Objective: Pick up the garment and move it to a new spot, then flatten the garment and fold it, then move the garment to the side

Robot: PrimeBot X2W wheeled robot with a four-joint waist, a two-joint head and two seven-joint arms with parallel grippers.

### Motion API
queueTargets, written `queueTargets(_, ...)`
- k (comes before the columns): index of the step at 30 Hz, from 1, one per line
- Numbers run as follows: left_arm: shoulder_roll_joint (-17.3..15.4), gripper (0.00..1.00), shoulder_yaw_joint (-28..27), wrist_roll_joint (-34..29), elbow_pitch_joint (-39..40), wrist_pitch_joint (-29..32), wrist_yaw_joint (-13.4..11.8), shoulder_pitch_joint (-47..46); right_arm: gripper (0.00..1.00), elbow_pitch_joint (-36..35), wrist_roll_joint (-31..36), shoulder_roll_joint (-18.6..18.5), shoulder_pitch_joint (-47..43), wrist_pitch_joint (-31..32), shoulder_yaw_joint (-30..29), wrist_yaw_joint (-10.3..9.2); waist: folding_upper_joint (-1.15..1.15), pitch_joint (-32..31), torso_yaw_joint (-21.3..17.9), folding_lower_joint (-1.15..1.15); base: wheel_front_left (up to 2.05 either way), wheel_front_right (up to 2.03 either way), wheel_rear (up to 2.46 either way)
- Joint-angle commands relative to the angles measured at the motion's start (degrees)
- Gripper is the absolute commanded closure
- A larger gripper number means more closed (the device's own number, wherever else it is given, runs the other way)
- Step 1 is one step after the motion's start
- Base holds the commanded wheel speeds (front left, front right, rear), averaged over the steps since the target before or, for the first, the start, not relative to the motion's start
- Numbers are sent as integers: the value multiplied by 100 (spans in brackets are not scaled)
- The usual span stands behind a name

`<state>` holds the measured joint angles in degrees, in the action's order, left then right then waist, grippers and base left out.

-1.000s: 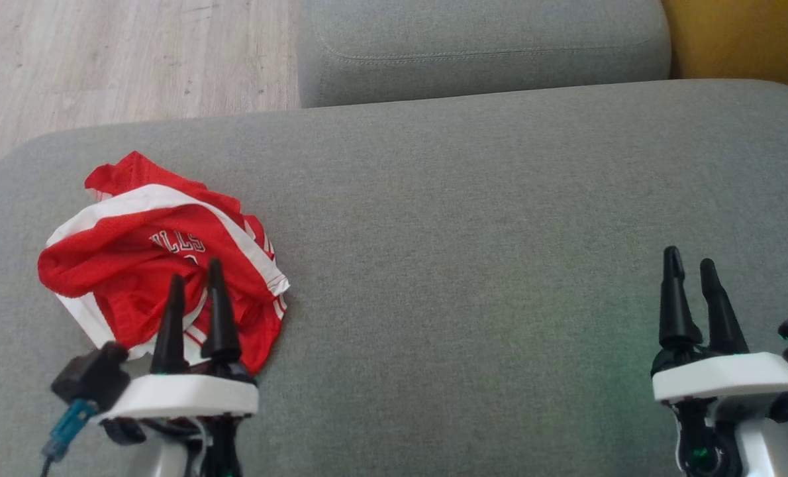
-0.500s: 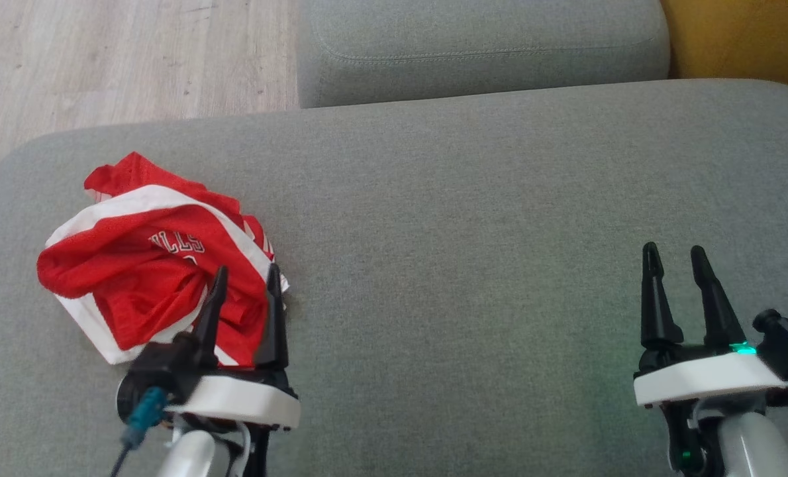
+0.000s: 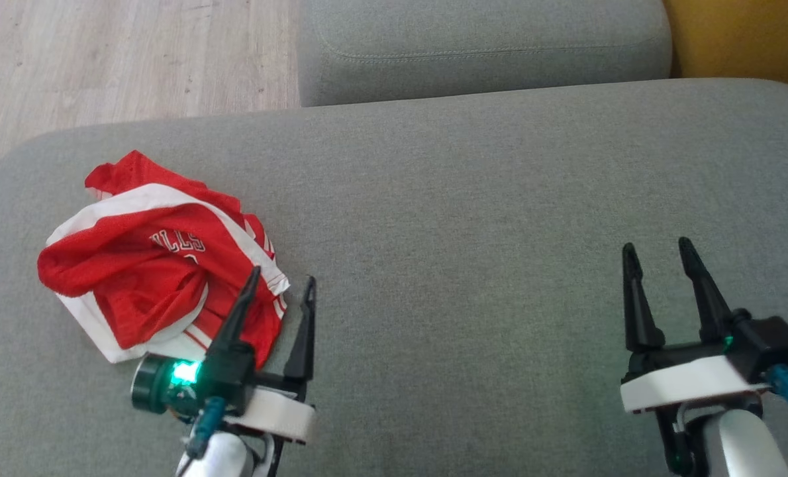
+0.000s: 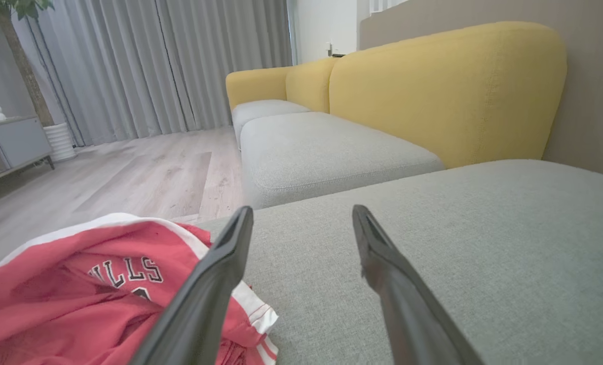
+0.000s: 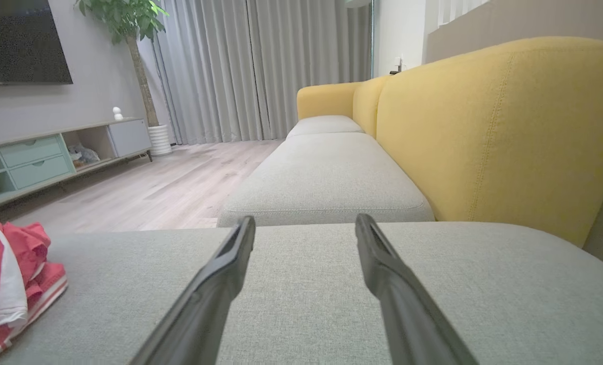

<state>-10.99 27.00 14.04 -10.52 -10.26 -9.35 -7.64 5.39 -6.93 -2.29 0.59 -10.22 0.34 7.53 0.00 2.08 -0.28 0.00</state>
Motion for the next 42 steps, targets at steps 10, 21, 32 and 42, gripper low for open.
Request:
queueTargets(10,-38,0,34,-227,285,-245,-398,-394,0,-189,445,-54,265,-247,71,-4,0,34,24,0,0,0,0)
queueTargets(21,401,0,-786,263,308,-413,66,43,0,145,-301,-57,203,-416,95,-4,0,54,34,0,0,0,0)
queueTargets(32,675,0,-1112,-112,-157,-474,456,137,0,454,-445,-59,249,-478,235,-4,0,-3,33,0,0,0,0)
queueTargets(42,778,0,-1363,-197,-217,-474,583,186,0,466,-384,-59,213,-478,401,-4,0,-75,261,0,0,0,0)
